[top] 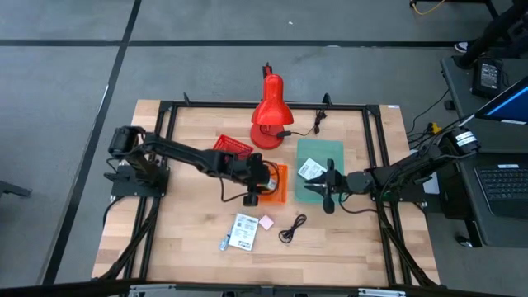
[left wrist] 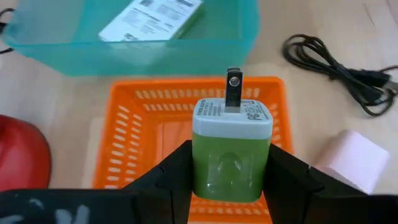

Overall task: Pick and place items into bin
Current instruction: Put the green charger adapter into the orange bin, then put the white card reader box into the light blue bin

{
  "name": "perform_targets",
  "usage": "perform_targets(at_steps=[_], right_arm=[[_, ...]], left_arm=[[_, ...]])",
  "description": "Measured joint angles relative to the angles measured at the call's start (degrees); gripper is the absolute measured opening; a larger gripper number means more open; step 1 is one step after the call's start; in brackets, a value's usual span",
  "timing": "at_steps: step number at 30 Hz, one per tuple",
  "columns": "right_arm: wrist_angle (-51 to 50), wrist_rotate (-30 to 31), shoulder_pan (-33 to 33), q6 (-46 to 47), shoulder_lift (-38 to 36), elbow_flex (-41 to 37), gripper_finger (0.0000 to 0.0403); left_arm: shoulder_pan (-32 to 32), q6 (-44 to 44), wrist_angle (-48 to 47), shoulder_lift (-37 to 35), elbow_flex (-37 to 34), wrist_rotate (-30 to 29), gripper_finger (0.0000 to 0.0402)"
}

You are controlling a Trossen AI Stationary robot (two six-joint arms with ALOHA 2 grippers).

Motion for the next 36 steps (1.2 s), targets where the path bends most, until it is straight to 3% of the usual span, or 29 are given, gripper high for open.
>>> perform_targets(at_steps=[8, 20, 29, 36], right_arm=[[0.0, 0.0, -1.7, 0.0, 0.0, 0.0, 0.0059], [-0.1, 0.0, -2.0, 0.1, 0.0, 0.0, 0.0059], [-0.5, 0.0, -2.0, 0.2, 0.0, 0.0, 0.0059], [-1.6, 0.0, -2.0, 0.2, 0.0, 0.0, 0.0059]], left_arm=[[3.0, 1.4, 3.0, 0.2, 0.0, 1.6, 0.0144], [3.2, 2.0, 6.4, 7.6, 0.0, 2.6, 0.0145], [3.1, 2.1, 6.5, 8.3, 0.0, 1.7, 0.0210], [3.0, 3.1, 6.2, 5.5, 0.0, 1.6, 0.0207]])
